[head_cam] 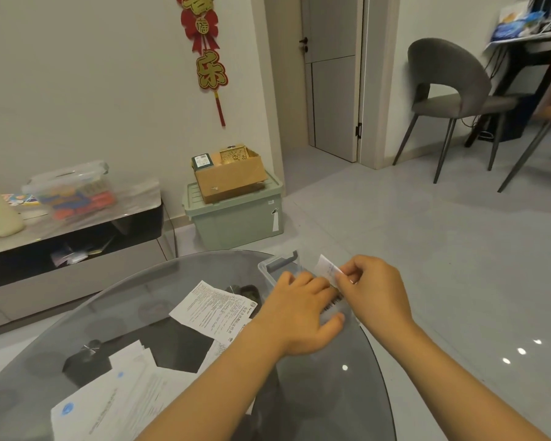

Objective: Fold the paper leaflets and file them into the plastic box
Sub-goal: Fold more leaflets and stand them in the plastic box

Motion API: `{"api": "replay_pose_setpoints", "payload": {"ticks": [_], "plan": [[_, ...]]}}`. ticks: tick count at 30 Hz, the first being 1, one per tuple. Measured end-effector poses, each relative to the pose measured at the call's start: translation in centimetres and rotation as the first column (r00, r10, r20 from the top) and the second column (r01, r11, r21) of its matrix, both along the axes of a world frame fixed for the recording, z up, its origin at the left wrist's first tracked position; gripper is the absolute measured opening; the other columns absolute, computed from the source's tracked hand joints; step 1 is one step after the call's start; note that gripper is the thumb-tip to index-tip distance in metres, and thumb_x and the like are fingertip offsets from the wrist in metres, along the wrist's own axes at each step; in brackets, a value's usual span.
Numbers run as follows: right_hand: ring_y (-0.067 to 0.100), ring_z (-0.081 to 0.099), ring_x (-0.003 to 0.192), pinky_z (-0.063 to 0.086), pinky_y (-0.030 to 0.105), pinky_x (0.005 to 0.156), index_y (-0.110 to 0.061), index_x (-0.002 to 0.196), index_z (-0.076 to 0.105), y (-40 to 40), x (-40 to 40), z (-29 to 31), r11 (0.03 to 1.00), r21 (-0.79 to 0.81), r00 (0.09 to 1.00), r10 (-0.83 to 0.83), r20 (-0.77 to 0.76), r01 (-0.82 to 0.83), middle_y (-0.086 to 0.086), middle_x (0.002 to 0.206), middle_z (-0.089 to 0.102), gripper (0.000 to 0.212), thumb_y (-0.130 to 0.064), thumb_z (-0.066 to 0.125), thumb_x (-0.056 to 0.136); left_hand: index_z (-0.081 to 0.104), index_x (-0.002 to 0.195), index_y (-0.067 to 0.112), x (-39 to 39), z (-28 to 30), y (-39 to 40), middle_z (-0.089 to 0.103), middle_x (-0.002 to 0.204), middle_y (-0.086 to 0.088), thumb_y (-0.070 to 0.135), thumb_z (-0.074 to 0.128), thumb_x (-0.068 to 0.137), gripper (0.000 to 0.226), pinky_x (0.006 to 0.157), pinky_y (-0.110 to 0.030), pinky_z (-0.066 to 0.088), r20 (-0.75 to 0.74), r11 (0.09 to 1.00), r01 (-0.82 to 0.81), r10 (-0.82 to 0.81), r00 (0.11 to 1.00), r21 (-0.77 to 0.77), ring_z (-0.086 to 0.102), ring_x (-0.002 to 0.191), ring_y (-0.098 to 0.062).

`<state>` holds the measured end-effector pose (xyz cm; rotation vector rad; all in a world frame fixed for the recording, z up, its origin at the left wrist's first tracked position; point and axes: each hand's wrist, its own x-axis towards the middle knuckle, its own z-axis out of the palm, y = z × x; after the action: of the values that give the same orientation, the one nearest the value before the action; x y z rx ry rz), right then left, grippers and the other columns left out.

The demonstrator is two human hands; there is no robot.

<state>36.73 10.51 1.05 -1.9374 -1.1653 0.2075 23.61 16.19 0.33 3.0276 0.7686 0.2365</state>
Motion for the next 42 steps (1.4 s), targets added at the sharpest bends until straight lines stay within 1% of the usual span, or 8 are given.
{"api": "replay_pose_setpoints", "payload": {"ticks": [3,14,19,24,27,31,38,42], "plan": [[0.015,0.052,0.069,0.036,0.023,0.054,-0.014,0.083,0.064,0.0,0.0,0.0,1.000,-0.014,0.996,0.000,0.088,0.001,-0.001,0.082,0.055,0.004,-0.015,0.061,0.086,0.055,0.123,0.020,0.1,-0.3,0.1,0.055,0.119,0.005,0.057,0.011,0.079,0.072,0.090,-0.035,0.029,0.033,1.000,-0.007,0.007,0.999,0.012,0.043,0.108,-0.016],[0.019,0.051,0.073,0.038,0.026,0.061,-0.009,0.090,0.065,0.3,-0.6,0.6,0.995,-0.100,0.981,0.040,0.189,-0.021,0.001,0.086,0.049,0.009,-0.008,0.059,0.083,0.062,0.110,0.018,-0.6,-0.7,0.2,0.058,0.111,0.007,0.055,0.016,0.080,0.066,0.094,-0.032,0.025,0.099,1.000,-0.013,0.014,0.995,-0.013,0.042,0.105,-0.013],[0.017,0.050,0.076,0.036,0.023,0.063,-0.011,0.098,0.065,0.4,-0.9,0.5,0.992,-0.123,0.970,0.032,0.241,-0.003,0.004,0.098,0.057,0.015,-0.010,0.054,0.088,0.063,0.112,0.020,-0.8,-1.0,0.3,0.057,0.113,0.009,0.057,0.018,0.081,0.066,0.099,-0.033,0.024,0.105,0.999,-0.022,0.024,0.994,-0.026,0.041,0.109,-0.011],[0.020,0.058,0.094,0.038,0.024,0.066,-0.014,0.100,0.068,0.7,-1.1,0.8,0.954,-0.300,0.940,0.083,0.331,0.021,0.003,0.108,0.053,0.018,-0.022,0.054,0.092,0.060,0.120,0.022,-0.9,-1.1,0.2,0.051,0.131,0.006,0.054,0.021,0.082,0.064,0.102,-0.032,0.022,0.161,0.998,0.002,0.008,0.987,-0.060,0.038,0.121,-0.012],[0.024,0.058,0.095,0.045,0.029,0.072,-0.013,0.098,0.071,0.8,-0.7,1.3,0.939,-0.344,0.956,0.107,0.275,-0.006,0.005,0.110,0.048,0.021,-0.019,0.052,0.091,0.051,0.131,0.022,-1.0,-1.1,0.4,0.042,0.144,0.006,0.056,0.018,0.081,0.069,0.105,-0.031,0.021,0.144,0.997,0.005,0.005,0.990,-0.071,0.033,0.131,-0.011],[0.027,0.058,0.094,0.047,0.030,0.076,-0.010,0.095,0.072,0.5,-0.1,1.5,0.950,-0.311,0.973,0.109,0.204,-0.042,0.010,0.107,0.049,0.027,-0.010,0.046,0.091,0.046,0.135,0.023,-0.9,-0.6,0.5,0.043,0.144,0.007,0.060,0.013,0.077,0.076,0.103,-0.032,0.023,0.078,0.995,0.009,-0.002,0.997,-0.097,0.035,0.131,-0.011],[0.021,0.056,0.071,0.044,0.028,0.061,-0.008,0.088,0.064,-0.3,0.6,1.6,0.990,-0.143,0.998,0.024,0.054,-0.016,0.008,0.088,0.063,0.019,-0.002,0.047,0.086,0.033,0.144,0.033,-0.4,0.3,0.8,0.035,0.149,0.009,0.055,0.018,0.079,0.070,0.104,-0.035,0.020,-0.096,0.991,-0.023,0.010,0.995,-0.132,0.027,0.135,-0.013],[0.011,0.047,0.056,0.037,0.021,0.050,-0.009,0.092,0.064,-0.2,1.1,1.3,0.990,-0.133,0.999,0.040,0.004,-0.039,0.003,0.076,0.058,0.020,-0.002,0.047,0.086,0.032,0.144,0.037,0.0,1.0,0.8,0.029,0.152,0.005,0.054,0.013,0.081,0.068,0.108,-0.039,0.017,-0.237,0.994,-0.046,0.020,0.971,-0.103,0.021,0.137,-0.016]]}}
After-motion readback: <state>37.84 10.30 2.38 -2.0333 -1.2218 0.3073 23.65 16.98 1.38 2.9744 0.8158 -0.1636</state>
